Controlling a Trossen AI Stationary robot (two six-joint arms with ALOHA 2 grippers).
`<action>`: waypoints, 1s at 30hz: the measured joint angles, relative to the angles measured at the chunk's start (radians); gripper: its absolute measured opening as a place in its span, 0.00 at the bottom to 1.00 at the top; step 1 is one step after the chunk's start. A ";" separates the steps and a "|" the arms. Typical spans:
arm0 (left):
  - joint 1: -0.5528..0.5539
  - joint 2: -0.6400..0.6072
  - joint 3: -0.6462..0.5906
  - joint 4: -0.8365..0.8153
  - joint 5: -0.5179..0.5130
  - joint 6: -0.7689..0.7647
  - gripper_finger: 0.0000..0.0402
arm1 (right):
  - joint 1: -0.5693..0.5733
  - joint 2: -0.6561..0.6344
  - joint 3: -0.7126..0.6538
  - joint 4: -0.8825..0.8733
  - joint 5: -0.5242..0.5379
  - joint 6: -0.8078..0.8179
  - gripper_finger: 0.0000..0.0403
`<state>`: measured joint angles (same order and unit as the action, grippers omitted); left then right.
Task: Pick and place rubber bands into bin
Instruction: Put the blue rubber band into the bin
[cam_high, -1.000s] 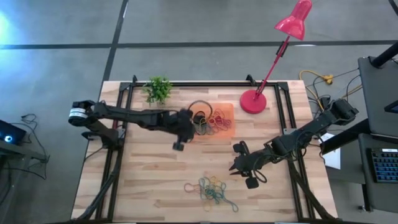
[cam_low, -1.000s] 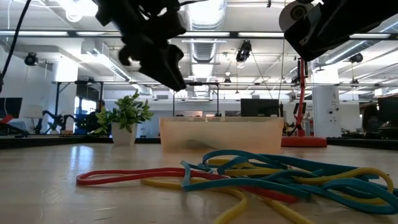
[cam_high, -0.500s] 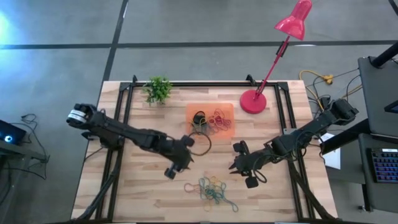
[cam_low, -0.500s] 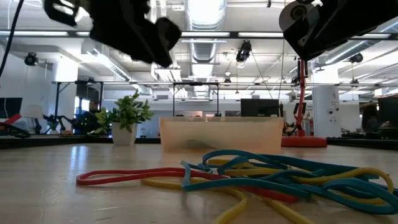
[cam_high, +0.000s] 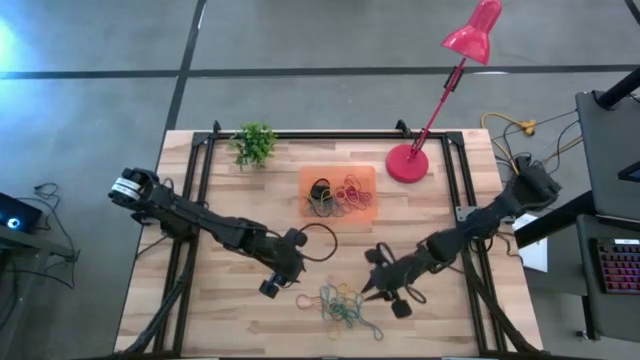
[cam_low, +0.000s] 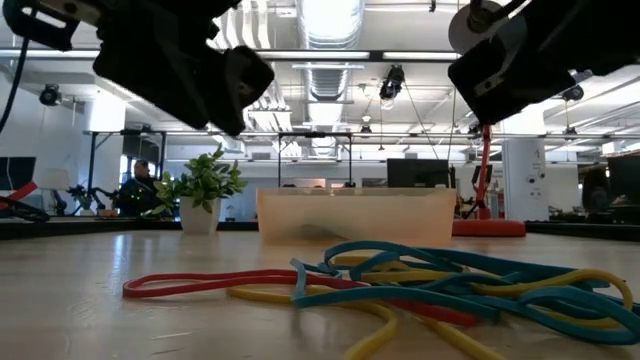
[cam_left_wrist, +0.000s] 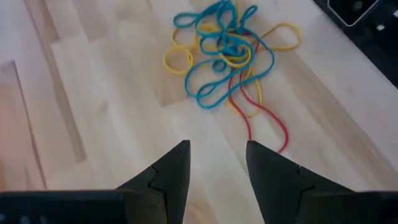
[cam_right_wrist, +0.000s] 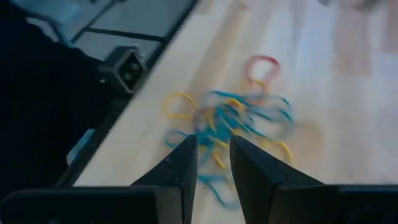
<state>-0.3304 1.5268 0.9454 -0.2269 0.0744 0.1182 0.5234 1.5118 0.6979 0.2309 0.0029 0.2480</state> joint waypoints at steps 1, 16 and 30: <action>0.000 -0.002 -0.010 0.008 -0.001 -0.006 0.35 | 0.009 0.031 0.000 0.048 0.000 -0.024 0.22; 0.000 -0.023 -0.060 0.025 -0.006 -0.018 0.35 | 0.013 0.345 0.084 0.166 0.110 -0.080 0.28; 0.001 -0.030 -0.071 0.041 -0.007 -0.018 0.35 | 0.013 0.352 0.084 0.148 0.157 -0.042 0.24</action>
<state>-0.3294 1.4967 0.8745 -0.1860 0.0673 0.1001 0.5365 1.8637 0.7822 0.3790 0.1595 0.2058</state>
